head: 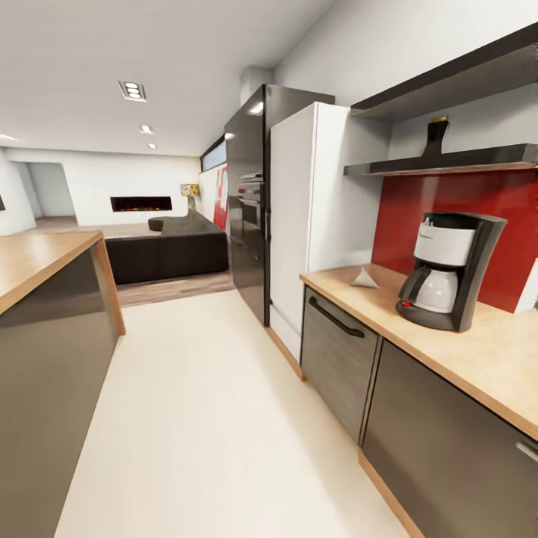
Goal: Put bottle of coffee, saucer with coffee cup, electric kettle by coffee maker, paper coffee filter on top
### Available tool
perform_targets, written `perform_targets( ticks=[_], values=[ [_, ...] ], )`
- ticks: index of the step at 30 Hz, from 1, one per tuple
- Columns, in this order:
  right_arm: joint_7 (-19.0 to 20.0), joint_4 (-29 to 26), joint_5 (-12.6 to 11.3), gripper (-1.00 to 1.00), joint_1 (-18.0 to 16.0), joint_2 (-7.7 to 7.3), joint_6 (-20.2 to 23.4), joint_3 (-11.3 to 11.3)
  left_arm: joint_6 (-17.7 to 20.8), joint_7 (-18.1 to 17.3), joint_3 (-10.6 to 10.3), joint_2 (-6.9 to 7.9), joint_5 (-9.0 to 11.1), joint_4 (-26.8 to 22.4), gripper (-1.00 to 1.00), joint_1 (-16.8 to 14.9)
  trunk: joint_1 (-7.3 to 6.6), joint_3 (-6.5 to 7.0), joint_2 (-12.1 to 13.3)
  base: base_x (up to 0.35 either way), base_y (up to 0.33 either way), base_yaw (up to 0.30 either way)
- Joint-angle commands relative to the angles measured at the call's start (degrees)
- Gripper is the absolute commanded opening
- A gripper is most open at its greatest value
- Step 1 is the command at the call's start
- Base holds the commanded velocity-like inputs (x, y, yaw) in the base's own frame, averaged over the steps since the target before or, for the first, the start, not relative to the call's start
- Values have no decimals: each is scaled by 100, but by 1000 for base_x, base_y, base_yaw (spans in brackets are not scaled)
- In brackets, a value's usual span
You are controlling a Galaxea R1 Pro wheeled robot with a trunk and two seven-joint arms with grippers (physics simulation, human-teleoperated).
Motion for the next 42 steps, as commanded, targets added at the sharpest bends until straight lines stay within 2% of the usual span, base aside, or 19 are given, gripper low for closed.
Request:
perform_targets(
  ticks=[1,11,42],
  values=[
    [-1,6,-6,100,-4,-1,-19,2,-8,-1,-5,2,-3,-8,100,3,4,-1,-2,328,0,-222],
    [-4,6,-6,100,-4,-1,-19,2,-8,-1,-5,2,-2,-8,100,3,4,27,-2,328,49,-176],
    [-6,20,-6,100,-5,-4,-28,2,-8,-1,-5,2,-5,-8,100,3,4,29,-2,313,190,-16]
  ],
)
